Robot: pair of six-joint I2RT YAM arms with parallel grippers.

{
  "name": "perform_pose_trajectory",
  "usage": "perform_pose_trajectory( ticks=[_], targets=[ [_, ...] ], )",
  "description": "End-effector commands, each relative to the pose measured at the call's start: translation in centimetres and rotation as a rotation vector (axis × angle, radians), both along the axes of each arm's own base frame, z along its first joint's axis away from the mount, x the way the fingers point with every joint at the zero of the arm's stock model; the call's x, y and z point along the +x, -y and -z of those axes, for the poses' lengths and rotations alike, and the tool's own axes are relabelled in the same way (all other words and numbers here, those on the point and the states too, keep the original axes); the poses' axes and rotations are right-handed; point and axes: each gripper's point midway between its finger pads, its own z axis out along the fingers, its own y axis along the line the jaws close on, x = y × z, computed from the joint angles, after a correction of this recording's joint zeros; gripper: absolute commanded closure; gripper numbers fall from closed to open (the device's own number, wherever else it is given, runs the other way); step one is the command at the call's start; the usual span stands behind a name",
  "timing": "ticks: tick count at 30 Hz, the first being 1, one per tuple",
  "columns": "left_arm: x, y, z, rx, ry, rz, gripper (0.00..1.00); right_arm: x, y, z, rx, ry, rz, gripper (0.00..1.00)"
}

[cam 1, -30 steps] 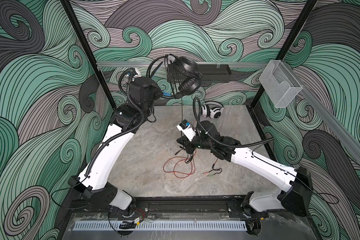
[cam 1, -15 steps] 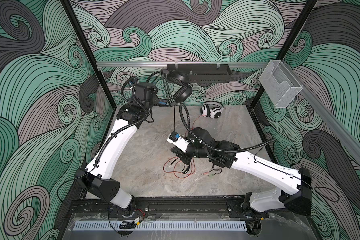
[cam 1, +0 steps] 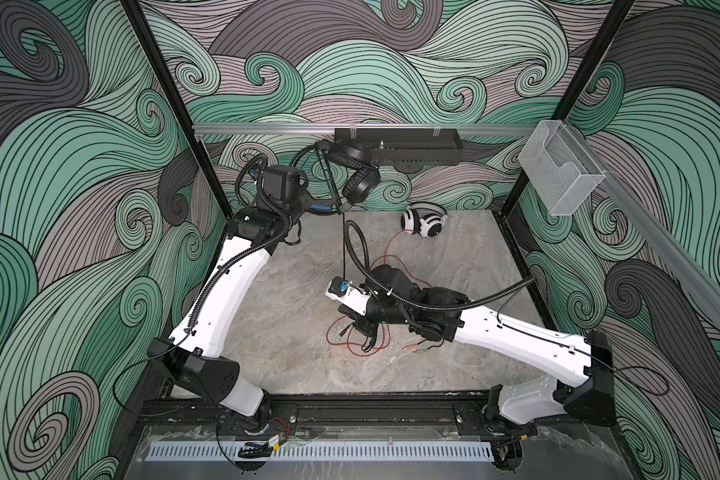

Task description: Wrap the headphones

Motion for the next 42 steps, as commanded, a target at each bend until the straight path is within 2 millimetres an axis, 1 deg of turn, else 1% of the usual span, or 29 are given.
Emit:
perform_pose_trajectory(
  ticks=[1,4,7,10,12,14,17,19,20,21,24,29,34,36,39,42],
  targets=[
    [-0.1,-1.5,-6.0,-0.148,0.195,-0.074,1.00,-1.7,0.3,0.8,-0.052,-0.007,-0.058,1.00],
    [-0.3,-1.8,-6.1,-0.116,0.197,-0.075,1.00,-2.0,0.4,0.5,-0.049,0.002,-0.065,1.00],
    [-0.6,-2.5,-5.5,-0.036,0.188,-0.095,1.00,-2.7,0.4,-0.9,-0.065,0.055,-0.093,1.00],
    [-0.8,-3.4,-4.5,0.116,0.171,-0.133,1.00,-3.3,0.3,-2.4,-0.094,0.136,-0.116,1.00],
    [-0.9,-3.4,-4.0,0.252,0.158,-0.149,1.00,-3.4,0.3,-3.4,-0.109,0.173,-0.122,1.00],
    [-1.0,-3.1,-3.4,0.362,0.139,-0.143,1.00,-3.0,0.6,-4.7,-0.113,0.208,-0.111,1.00],
    [-1.6,-2.4,-2.6,0.516,0.120,-0.118,1.00,-2.1,1.3,-6.6,-0.136,0.288,-0.091,0.98],
    [-1.7,-1.9,-1.5,0.596,0.099,-0.077,1.00,-1.2,1.9,-8.1,-0.155,0.353,-0.066,0.96],
    [-2.7,-2.0,-2.2,0.629,0.111,-0.060,1.00,-0.7,2.2,-8.9,-0.170,0.391,-0.056,0.96],
    [-3.1,-1.8,-2.0,0.673,0.104,-0.032,1.00,-0.2,2.5,-9.5,-0.186,0.427,-0.046,0.94],
    [-4.0,-1.2,-0.9,0.778,0.075,0.076,1.00,1.1,3.3,-10.8,-0.247,0.526,-0.017,0.93],
    [-6.0,-1.0,0.9,0.884,0.021,0.218,1.00,3.7,4.8,-12.0,-0.369,0.661,0.038,0.92],
    [-7.5,0.2,3.7,0.930,-0.055,0.398,1.00,5.9,6.6,-13.4,-0.439,0.749,0.103,0.91],
    [-8.0,1.0,5.2,0.932,-0.090,0.488,1.00,6.9,7.4,-14.2,-0.455,0.780,0.151,0.91],
    [-9.0,2.8,7.1,0.900,-0.104,0.630,1.00,7.9,8.2,-15.1,-0.460,0.807,0.206,0.90],
    [-10.3,4.6,8.1,0.856,-0.085,0.768,1.00,8.8,8.8,-15.8,-0.462,0.822,0.253,0.90]
  ],
)
